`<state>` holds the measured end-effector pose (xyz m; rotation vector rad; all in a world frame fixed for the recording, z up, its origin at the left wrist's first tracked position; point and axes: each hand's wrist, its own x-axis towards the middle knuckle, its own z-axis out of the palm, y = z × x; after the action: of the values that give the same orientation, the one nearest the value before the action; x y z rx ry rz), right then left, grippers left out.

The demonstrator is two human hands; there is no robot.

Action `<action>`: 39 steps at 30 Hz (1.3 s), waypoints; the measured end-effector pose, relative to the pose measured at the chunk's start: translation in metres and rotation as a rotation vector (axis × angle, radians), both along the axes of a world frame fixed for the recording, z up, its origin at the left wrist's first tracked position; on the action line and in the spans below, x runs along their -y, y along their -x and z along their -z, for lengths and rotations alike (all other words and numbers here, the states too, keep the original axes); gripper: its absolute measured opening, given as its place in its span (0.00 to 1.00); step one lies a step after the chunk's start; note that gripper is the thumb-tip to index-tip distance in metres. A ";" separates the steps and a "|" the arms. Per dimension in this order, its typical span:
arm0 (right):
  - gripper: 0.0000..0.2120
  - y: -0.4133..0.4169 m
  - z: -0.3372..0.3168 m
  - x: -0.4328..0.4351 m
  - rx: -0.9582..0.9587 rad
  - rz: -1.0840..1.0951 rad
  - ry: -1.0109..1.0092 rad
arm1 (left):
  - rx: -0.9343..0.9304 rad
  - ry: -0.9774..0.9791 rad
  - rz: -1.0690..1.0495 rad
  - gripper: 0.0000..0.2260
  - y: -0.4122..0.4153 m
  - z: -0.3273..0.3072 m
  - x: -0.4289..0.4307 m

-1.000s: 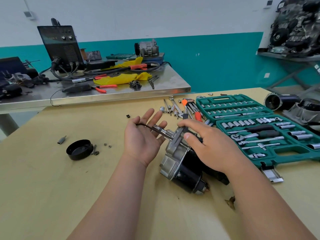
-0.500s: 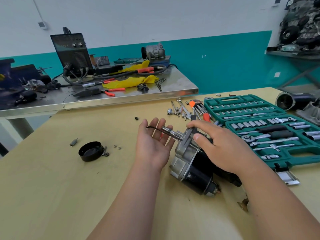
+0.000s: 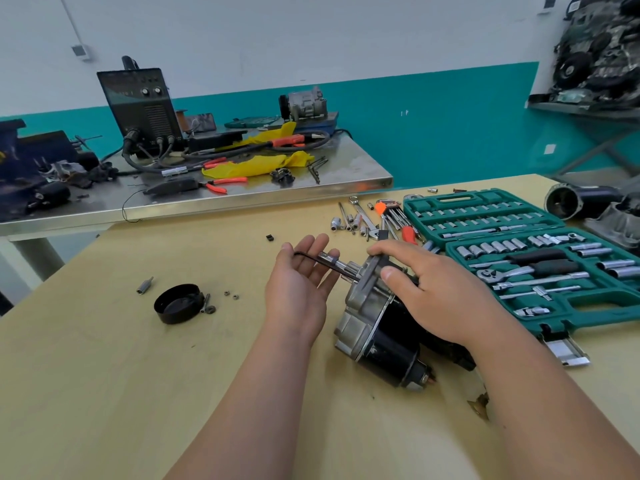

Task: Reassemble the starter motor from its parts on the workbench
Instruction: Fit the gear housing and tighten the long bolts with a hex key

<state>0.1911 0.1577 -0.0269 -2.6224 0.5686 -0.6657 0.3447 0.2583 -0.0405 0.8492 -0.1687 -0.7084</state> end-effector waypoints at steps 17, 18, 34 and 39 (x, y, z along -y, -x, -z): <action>0.14 0.001 0.000 0.000 0.002 -0.009 -0.020 | 0.061 -0.066 -0.052 0.21 0.006 -0.006 -0.003; 0.14 0.001 0.000 0.000 0.001 -0.011 -0.021 | 0.079 -0.077 -0.067 0.22 0.007 -0.006 -0.003; 0.15 0.002 0.001 0.000 -0.016 -0.017 -0.029 | 0.133 -0.243 -0.134 0.24 0.003 0.000 0.004; 0.15 0.001 -0.001 0.000 -0.014 -0.013 -0.038 | 0.298 -0.444 -0.160 0.30 -0.001 -0.004 0.000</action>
<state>0.1898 0.1575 -0.0261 -2.5950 0.5625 -0.6269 0.3454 0.2583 -0.0366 1.3784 -0.2106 -0.4698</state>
